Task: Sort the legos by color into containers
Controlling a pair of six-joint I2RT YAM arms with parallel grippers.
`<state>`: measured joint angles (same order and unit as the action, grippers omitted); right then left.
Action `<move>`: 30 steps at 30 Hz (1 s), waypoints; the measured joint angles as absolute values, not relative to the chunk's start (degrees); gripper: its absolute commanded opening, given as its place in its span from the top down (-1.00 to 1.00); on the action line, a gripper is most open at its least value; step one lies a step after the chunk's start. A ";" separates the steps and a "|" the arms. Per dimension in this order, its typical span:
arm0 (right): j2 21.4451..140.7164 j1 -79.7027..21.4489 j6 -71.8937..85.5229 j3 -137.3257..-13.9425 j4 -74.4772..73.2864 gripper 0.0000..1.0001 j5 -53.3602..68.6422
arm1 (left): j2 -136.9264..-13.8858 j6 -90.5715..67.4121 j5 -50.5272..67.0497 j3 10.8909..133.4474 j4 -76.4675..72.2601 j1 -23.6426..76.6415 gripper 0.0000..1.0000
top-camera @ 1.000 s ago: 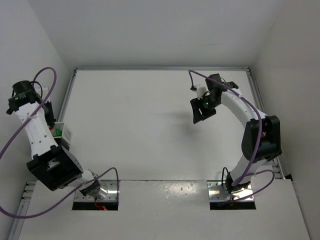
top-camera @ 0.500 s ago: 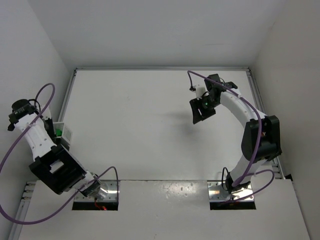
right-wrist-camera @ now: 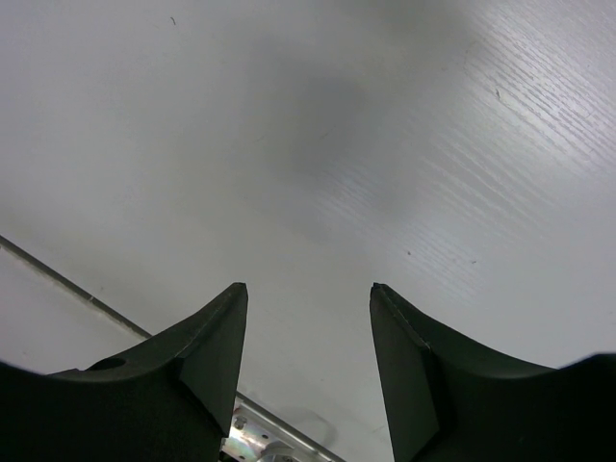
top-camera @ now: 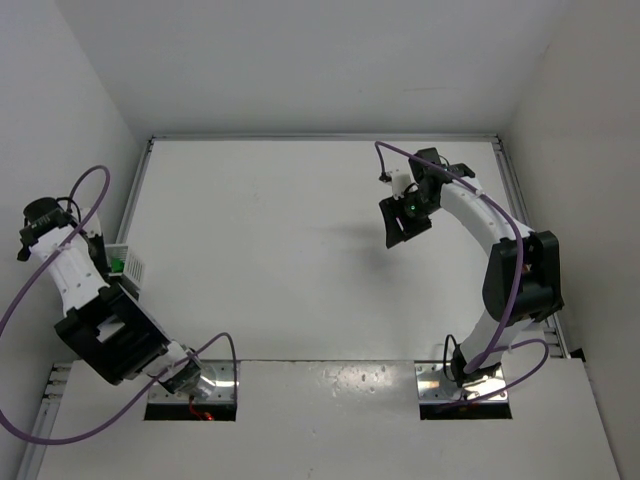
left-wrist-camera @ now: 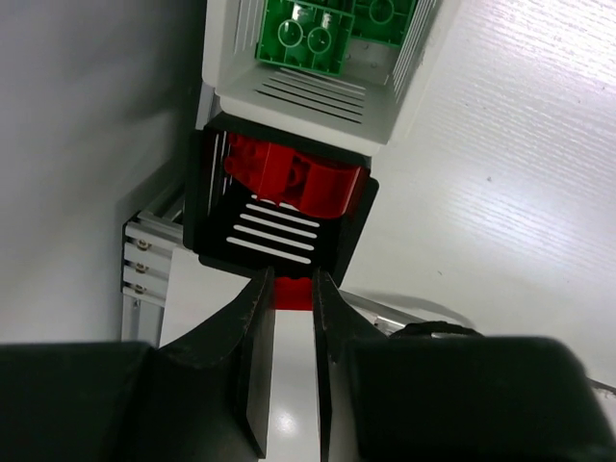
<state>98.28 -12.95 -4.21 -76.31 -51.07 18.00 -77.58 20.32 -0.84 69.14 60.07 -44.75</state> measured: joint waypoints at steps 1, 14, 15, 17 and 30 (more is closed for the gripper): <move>98.28 -12.95 -4.21 -76.31 -51.07 -0.09 17.98 | -77.78 20.29 -0.89 69.14 59.86 -44.75 0.93; 98.28 -12.95 -4.21 -76.31 -51.07 -0.09 17.58 | -79.18 20.29 -1.98 69.14 58.11 -46.02 0.69; 98.28 -12.95 -4.21 -76.31 -51.07 -0.09 17.56 | -79.31 20.32 -2.00 69.14 58.08 -46.02 0.47; 98.28 -12.95 -4.21 -76.31 -51.07 -0.09 17.54 | -79.57 20.43 -2.00 69.14 58.04 -46.02 0.16; 98.00 -12.95 -3.84 -76.18 -51.05 -0.59 16.34 | -80.25 22.24 2.74 75.26 61.01 -46.04 -0.57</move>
<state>98.00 -12.95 -3.84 -76.18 -51.05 16.34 -80.25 22.24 2.74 75.26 61.01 -46.04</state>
